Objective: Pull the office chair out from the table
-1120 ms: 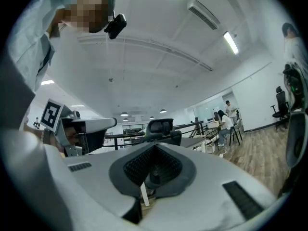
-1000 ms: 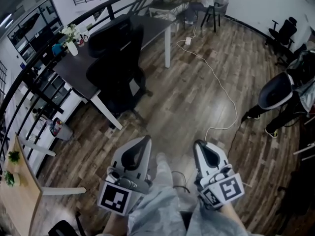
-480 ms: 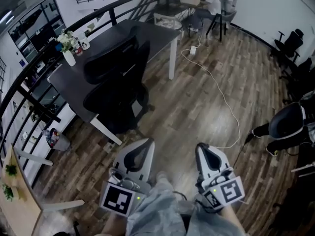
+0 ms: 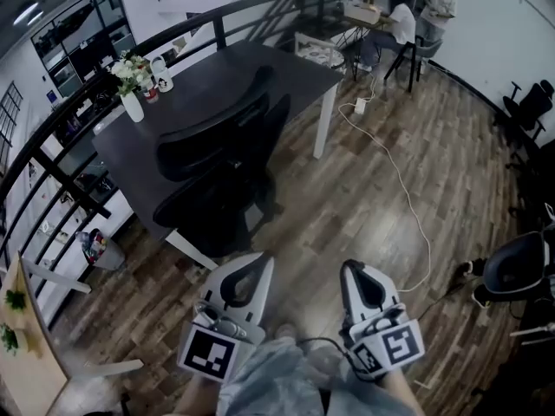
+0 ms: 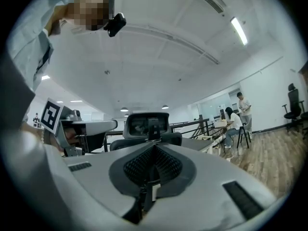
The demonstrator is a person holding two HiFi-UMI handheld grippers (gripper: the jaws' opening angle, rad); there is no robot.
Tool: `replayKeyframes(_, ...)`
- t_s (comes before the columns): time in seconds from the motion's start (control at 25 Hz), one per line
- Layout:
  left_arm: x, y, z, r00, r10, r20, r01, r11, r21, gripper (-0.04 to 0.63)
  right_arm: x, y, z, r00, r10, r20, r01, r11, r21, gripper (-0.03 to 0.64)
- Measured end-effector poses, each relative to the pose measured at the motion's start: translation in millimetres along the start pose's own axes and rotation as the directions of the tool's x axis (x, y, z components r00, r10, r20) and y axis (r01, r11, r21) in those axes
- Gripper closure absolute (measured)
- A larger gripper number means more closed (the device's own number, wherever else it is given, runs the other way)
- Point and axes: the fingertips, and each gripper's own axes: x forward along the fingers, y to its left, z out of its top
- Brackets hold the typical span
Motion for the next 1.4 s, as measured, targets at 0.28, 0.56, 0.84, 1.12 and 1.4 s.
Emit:
replayKeyframes(0.28,-2.5,20.2,-10.2,0.999,0.046,-0.025,-0.047,0.999,-0.014,0.603,18.4,-8.3,-4.9,0.998,0.003,-0.056,-0.004,0.999,-0.032,0.614)
replayKeyframes(0.56,-9.6,59.1,-12.7,0.983,0.179,-0.035,-0.180,0.984,-0.010,0.603,67.0,-5.7,-0.4,0.994,0.090,-0.063,-0.095,0.991,-0.093,0.614)
replayKeyframes(0.84,-1.8,94.5,-16.6,0.937,0.346,-0.058,-0.344,0.938,0.043,0.603,128.1,-20.2,-1.0,0.975,0.209,-0.077,-0.218,0.969,-0.121,0.614)
replayKeyframes(1.12,20.5,142.1,-26.0,0.851,0.513,-0.113,-0.508,0.859,0.072,0.603,214.4,-46.3,12.6,0.934,0.338,-0.115,-0.355,0.914,-0.198,0.612)
replayKeyframes(1.4,40.2,173.3,-43.2,0.750,0.636,-0.181,-0.624,0.771,0.124,0.601,283.6,-64.5,12.7,0.874,0.449,-0.187,-0.486,0.813,-0.319,0.592)
